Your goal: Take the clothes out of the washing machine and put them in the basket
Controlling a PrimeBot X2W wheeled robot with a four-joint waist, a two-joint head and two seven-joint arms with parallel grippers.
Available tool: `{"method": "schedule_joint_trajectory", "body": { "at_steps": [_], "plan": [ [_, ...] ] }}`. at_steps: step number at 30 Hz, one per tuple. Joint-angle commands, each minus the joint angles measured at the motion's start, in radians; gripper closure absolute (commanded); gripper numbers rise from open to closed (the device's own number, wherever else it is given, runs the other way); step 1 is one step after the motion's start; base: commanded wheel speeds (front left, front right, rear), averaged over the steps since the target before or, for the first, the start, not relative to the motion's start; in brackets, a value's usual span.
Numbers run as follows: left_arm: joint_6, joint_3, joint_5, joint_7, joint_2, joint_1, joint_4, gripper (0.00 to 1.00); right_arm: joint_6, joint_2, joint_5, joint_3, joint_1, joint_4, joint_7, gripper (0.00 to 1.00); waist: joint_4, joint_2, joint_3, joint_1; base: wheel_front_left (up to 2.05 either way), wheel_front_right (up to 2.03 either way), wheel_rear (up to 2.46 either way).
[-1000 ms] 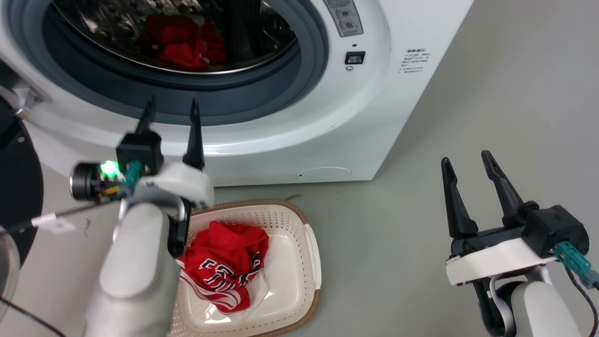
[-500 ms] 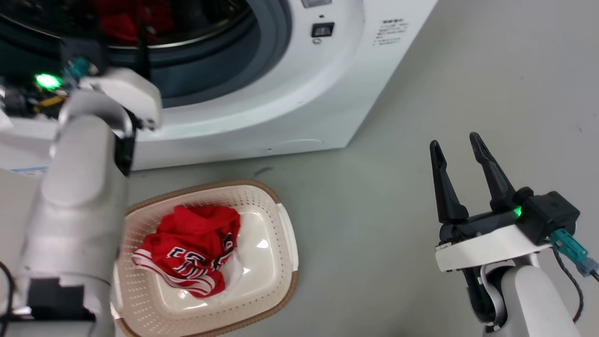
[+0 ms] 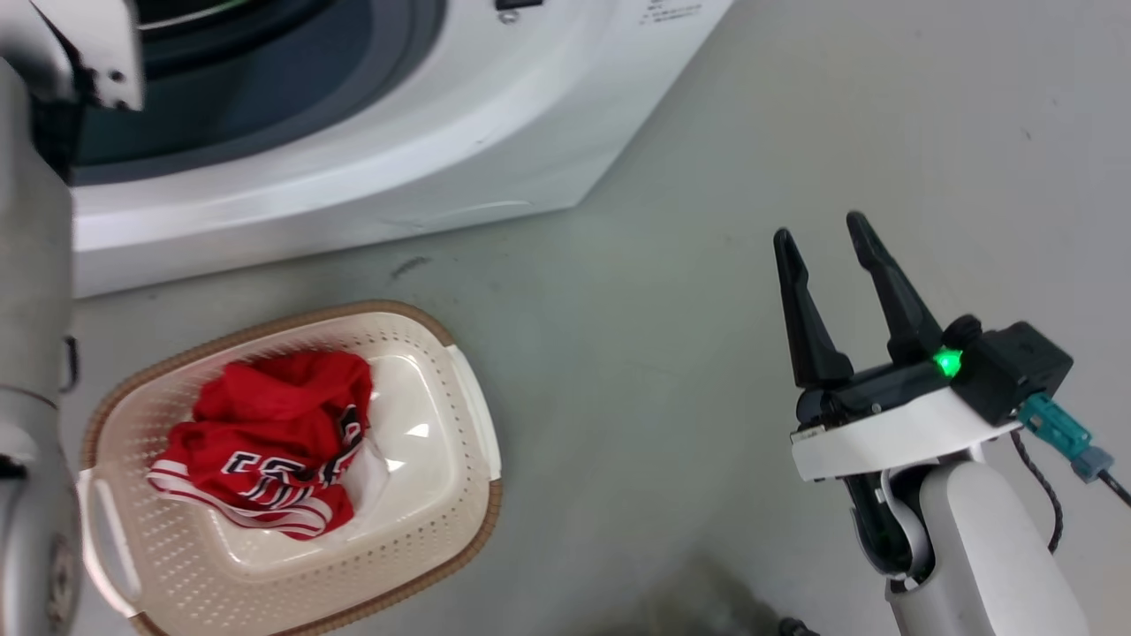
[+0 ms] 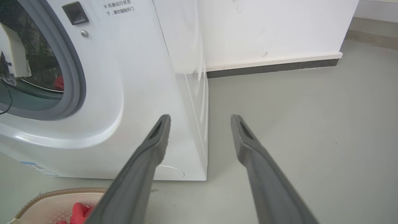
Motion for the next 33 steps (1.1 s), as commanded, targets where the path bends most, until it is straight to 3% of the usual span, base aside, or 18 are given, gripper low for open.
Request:
{"method": "schedule_joint_trajectory", "body": {
  "at_steps": [1,13,24,25,27,33],
  "plan": [
    [-0.006,-0.006,0.007,0.021,0.011,-0.027,0.010,0.00,-0.001,0.001,0.007,0.004,-0.023,-0.008,-0.003,0.00,-0.026,0.0000,0.030,-0.0001,0.00,0.00,0.00],
    [-0.036,-0.053,0.029,0.419,0.093,-0.228,0.139,0.00,-0.001,0.001,0.054,0.047,-0.043,-0.021,-0.003,0.00,-0.095,0.0000,0.101,-0.0001,0.00,0.00,0.00],
    [-0.010,-0.061,0.018,0.689,0.138,-0.260,0.189,0.00,-0.001,0.001,0.075,0.066,-0.050,-0.026,-0.003,0.00,-0.136,0.0000,0.126,-0.0001,0.00,0.00,0.00],
    [-0.005,-0.056,0.010,0.698,0.138,-0.258,0.190,0.24,-0.001,0.001,0.076,0.065,-0.049,-0.026,-0.003,0.00,-0.137,0.0000,0.126,-0.0001,0.00,0.00,0.00],
    [0.000,-0.057,0.007,0.701,0.135,-0.250,0.179,1.00,-0.001,0.001,0.075,0.064,-0.048,-0.024,-0.003,0.00,-0.136,0.0000,0.126,-0.0001,0.00,0.00,0.00],
    [0.009,-0.068,-0.001,0.607,0.137,-0.226,0.103,1.00,-0.001,0.000,0.066,0.064,-0.051,-0.014,-0.003,0.00,-0.125,0.0000,0.106,-0.0001,0.00,0.00,0.00]
  ]
}}
